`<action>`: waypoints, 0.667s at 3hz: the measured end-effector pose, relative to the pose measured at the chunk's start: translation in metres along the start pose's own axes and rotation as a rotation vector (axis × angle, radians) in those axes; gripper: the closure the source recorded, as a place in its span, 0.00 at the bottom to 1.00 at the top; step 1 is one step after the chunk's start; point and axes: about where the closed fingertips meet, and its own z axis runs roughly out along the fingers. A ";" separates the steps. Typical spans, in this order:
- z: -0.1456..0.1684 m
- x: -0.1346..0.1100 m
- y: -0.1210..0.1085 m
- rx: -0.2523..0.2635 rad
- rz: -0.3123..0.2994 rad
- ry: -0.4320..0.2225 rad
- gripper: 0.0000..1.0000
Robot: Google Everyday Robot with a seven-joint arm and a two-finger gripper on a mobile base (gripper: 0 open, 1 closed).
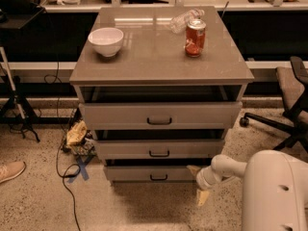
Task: Open bottom drawer
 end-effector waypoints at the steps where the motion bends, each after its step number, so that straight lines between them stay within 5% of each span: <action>1: 0.019 0.017 -0.018 0.032 0.002 0.046 0.00; 2: 0.035 0.031 -0.039 0.080 0.025 0.077 0.00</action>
Offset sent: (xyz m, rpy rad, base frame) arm 0.0829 -0.0166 -0.0524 -0.0797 -0.1279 -0.1359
